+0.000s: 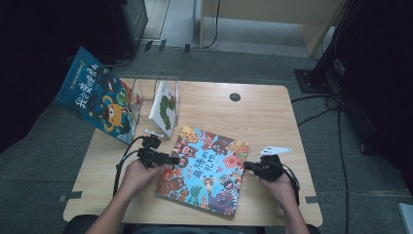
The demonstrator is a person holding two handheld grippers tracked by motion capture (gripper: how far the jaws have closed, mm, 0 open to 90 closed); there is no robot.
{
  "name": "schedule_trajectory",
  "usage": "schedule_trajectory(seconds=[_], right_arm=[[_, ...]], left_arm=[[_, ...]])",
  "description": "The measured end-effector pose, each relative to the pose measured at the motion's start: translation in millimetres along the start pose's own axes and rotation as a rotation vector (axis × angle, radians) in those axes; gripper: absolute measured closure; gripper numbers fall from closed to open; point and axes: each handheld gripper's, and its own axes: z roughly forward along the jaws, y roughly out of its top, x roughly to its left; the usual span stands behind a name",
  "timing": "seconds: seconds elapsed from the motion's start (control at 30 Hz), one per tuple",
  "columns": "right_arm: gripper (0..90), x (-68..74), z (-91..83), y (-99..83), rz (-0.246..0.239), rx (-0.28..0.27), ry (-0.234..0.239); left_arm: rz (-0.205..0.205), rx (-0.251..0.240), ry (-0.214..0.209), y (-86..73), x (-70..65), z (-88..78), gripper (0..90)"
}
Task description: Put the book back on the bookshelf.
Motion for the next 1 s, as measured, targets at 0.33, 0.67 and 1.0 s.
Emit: schedule_trajectory(seconds=[0.33,0.67,1.0], right_arm=[[90.0,3.1,6.0,2.6,0.001,-0.009,0.017],[90.0,8.0,4.1,1.7,-0.043,0.009,0.051],[90.0,10.7,4.2,-0.9,-0.043,0.004,0.045]], left_arm=[[-0.012,0.008,-0.016,0.3,1.1,-0.4,35.8],[-0.006,0.031,-0.004,2.3,0.2,-0.8,35.5],[-0.083,0.071,0.028,9.7,-0.7,-0.9,46.5]])
